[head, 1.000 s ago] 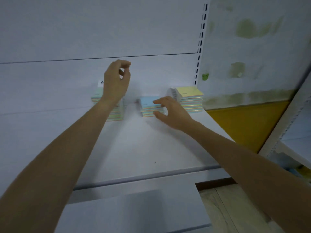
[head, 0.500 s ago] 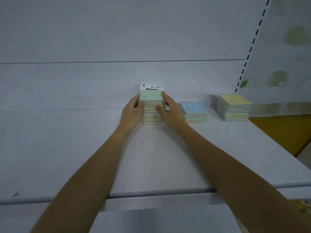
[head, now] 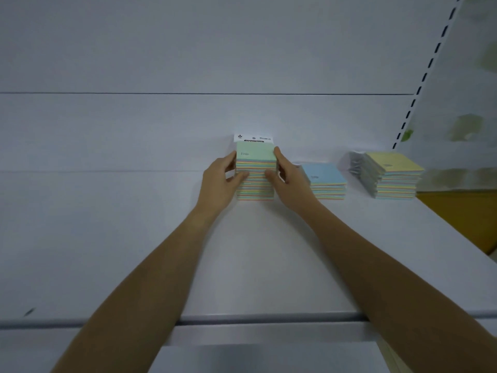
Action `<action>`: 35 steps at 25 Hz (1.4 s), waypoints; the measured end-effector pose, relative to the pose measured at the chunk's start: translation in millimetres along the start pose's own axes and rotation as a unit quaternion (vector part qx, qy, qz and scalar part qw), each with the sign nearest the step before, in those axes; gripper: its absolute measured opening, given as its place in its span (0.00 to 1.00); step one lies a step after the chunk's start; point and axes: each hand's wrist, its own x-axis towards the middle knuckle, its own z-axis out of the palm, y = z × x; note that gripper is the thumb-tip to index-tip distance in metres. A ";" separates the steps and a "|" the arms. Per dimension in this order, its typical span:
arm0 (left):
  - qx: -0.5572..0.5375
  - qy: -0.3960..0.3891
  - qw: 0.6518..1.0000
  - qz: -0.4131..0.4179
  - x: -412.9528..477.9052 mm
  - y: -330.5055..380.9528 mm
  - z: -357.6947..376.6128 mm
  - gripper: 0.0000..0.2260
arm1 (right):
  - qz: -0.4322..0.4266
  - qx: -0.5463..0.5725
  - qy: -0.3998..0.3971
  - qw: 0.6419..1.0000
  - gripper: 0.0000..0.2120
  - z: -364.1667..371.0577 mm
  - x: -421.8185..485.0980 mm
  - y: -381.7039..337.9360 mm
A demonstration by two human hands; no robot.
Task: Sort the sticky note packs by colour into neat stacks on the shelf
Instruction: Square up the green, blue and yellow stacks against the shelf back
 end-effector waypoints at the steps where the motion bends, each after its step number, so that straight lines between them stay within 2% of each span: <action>1: 0.017 0.005 1.000 0.002 -0.4 -0.3 0.3 0.17 | -0.002 0.006 0.006 1.000 0.24 -0.2 -0.6 -0.2; 3: 0.030 0.009 1.000 0.002 -1.8 0.1 1.6 0.18 | 0.014 0.043 0.004 0.999 0.25 -0.4 -1.2 -0.4; 6: -0.008 0.026 0.999 -0.024 -3.5 1.4 1.8 0.19 | 0.059 0.125 -0.014 0.990 0.26 1.8 -2.4 -3.5; 9: -0.021 0.047 0.998 -0.043 -3.4 2.4 2.6 0.16 | 0.075 0.118 0.023 0.990 0.16 3.6 0.3 -4.2; 12: -0.023 0.052 0.997 -0.055 -2.8 3.0 3.4 0.17 | 0.082 0.103 0.047 0.990 0.13 0.1 0.9 -4.6; 15: -0.042 0.031 0.993 -0.108 -3.5 0.0 2.5 0.21 | 0.099 0.120 0.014 0.988 0.06 0.2 -3.8 -4.2; 18: -0.047 0.031 0.994 -0.093 -3.6 -2.2 2.0 0.16 | 0.091 0.091 -0.018 0.992 0.16 3.1 -8.4 -4.0; 21: -0.041 0.025 0.996 -0.076 -4.2 -1.6 1.1 0.13 | 0.069 0.027 -0.001 0.997 0.15 2.1 -10.0 -2.8; 23: -0.052 0.005 0.996 -0.076 -5.0 -1.4 -1.0 0.13 | 0.064 0.023 -0.002 0.998 0.14 2.0 -10.2 -3.4; 31: -0.039 0.001 0.996 -0.082 -5.8 3.3 -0.4 0.17 | 0.122 0.132 0.014 0.984 0.13 -2.9 -8.7 -6.7; 33: -0.048 -0.019 0.992 -0.116 -5.4 0.7 -3.3 0.22 | 0.127 0.135 -0.008 0.983 0.15 -3.0 -10.5 -6.1; 35: -0.037 -0.069 0.984 -0.162 -6.6 -2.6 -5.2 0.26 | 0.135 0.085 -0.041 0.986 0.17 0.8 -12.8 -4.4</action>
